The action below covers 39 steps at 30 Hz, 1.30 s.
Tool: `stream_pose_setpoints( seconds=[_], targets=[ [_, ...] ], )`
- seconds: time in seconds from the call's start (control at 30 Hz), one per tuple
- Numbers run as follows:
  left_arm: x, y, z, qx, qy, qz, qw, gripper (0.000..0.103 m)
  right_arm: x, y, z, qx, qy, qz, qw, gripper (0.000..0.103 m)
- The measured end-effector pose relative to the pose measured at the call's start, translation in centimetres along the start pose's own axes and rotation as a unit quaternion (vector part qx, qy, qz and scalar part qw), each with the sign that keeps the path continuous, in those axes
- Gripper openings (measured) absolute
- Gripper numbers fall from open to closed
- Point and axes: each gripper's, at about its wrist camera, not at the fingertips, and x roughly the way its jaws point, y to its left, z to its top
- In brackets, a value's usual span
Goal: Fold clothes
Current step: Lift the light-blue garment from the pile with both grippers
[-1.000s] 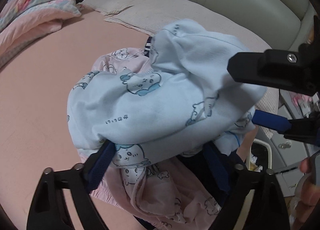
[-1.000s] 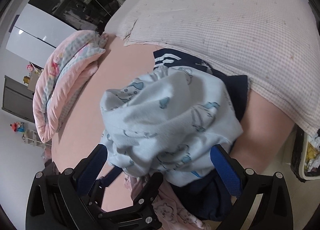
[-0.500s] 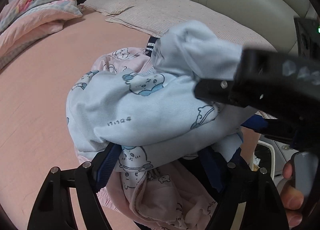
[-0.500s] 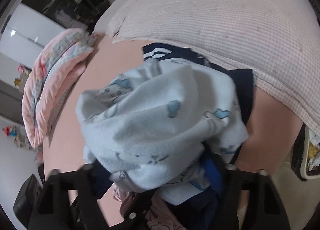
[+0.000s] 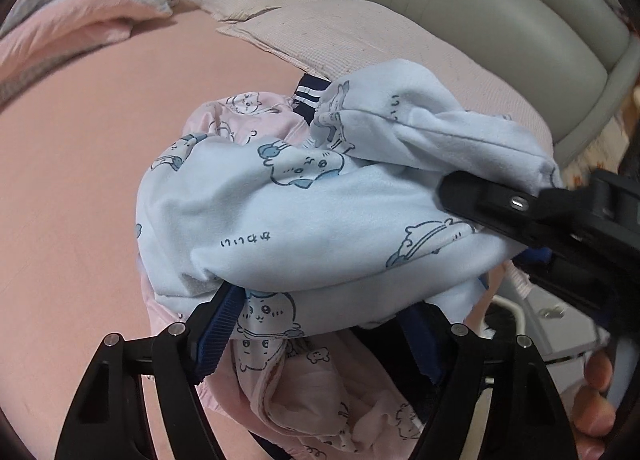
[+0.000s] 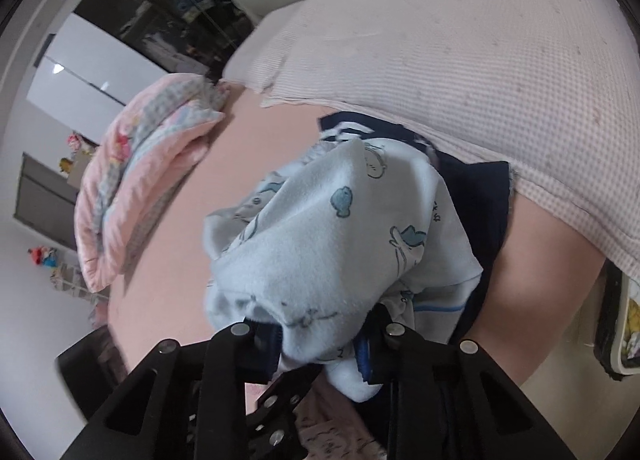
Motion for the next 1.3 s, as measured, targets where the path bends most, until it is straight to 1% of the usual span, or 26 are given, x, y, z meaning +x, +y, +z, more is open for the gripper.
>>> stream_pose_setpoints(
  seconds=[0.1,0.27,0.37,0.43,0.5,0.53,0.57,0.6,0.67,0.77,0.87,0.9,0.93,0.97,1.0,1.03,1.1,1.2,1.23,1.3],
  targets=[
    [-0.3,1.6,0.6,-0.014,-0.003,-0.021,0.9997,0.075,-1.2,1.2,-0.2,-0.017,-0.002,0.019,1.000,0.025],
    [-1.5,2.0,-0.9,-0.012,-0.007,-0.042,0.9990,0.075,-2.1,3.0,-0.5,-0.044,0.002,0.041,0.998,0.025],
    [-1.3,2.1,-1.2,-0.003,-0.010,-0.042,0.9990,0.075,-1.7,3.4,-0.7,-0.055,0.012,0.030,0.998,0.025],
    [-1.1,2.4,-1.2,-0.005,-0.009,-0.041,0.9991,0.072,-1.4,3.5,-0.8,-0.056,0.018,0.025,0.998,0.025],
    [-0.9,2.7,-1.3,-0.013,-0.006,-0.042,0.9990,0.057,-1.0,3.3,-1.1,-0.053,0.023,0.023,0.998,0.025],
    [-0.8,2.9,-1.3,-0.016,-0.005,-0.042,0.9990,0.053,-0.8,3.2,-1.2,-0.052,0.026,0.022,0.998,0.025],
    [-0.7,3.1,-1.3,-0.019,-0.004,-0.042,0.9989,0.043,-0.7,3.2,-1.3,-0.051,0.028,0.021,0.998,0.025],
    [-0.7,3.3,-1.4,-0.022,-0.007,-0.040,0.9989,0.036,-0.5,3.1,-1.4,-0.049,0.031,0.020,0.998,0.025],
    [-0.8,3.6,-1.6,-0.024,-0.011,-0.038,0.9989,0.030,0.1,2.8,-1.5,-0.041,0.042,0.026,0.998,0.025],
    [-1.0,4.0,-2.0,-0.024,-0.016,-0.035,0.9990,0.024,0.5,2.4,-1.6,-0.030,0.049,0.033,0.998,0.025],
    [-1.1,4.6,-2.3,-0.029,-0.017,-0.043,0.9985,0.019,0.7,2.6,-1.5,-0.035,0.051,0.010,0.998,0.026],
    [-1.2,4.9,-2.4,-0.030,-0.017,-0.046,0.9983,0.019,0.7,2.5,-1.5,-0.033,0.052,0.006,0.998,0.034],
    [-1.3,5.1,-2.5,-0.032,-0.017,-0.049,0.9981,0.018,0.7,2.4,-1.4,-0.026,0.055,0.006,0.998,0.052],
    [-1.4,5.4,-2.6,-0.034,-0.017,-0.052,0.9979,0.018,0.7,2.2,-1.3,-0.019,0.058,0.005,0.998,0.063],
    [-1.5,5.6,-2.7,-0.035,-0.017,-0.054,0.9978,0.018,0.6,1.9,-1.3,-0.010,0.058,0.005,0.998,0.075],
    [-1.6,5.7,-2.8,-0.034,-0.017,-0.054,0.9978,0.018,0.5,1.7,-1.3,-0.002,0.059,0.004,0.998,0.076],
    [-1.8,6.0,-3.1,-0.032,-0.016,-0.053,0.9980,0.018,0.2,1.1,-1.1,0.011,0.055,-0.015,0.998,0.076],
    [-1.9,6.5,-3.4,-0.029,-0.016,-0.052,0.9981,0.018,0.0,0.1,-0.7,0.029,0.039,-0.062,0.997,0.076],
    [-2.0,6.8,-3.5,-0.031,-0.016,-0.054,0.9979,0.018,0.0,-0.3,-0.6,0.033,0.038,-0.068,0.996,0.076],
    [-2.2,7.3,-3.7,-0.033,-0.014,-0.057,0.9977,0.018,0.1,-0.9,-0.3,0.043,0.037,-0.067,0.996,0.076]
  ],
)
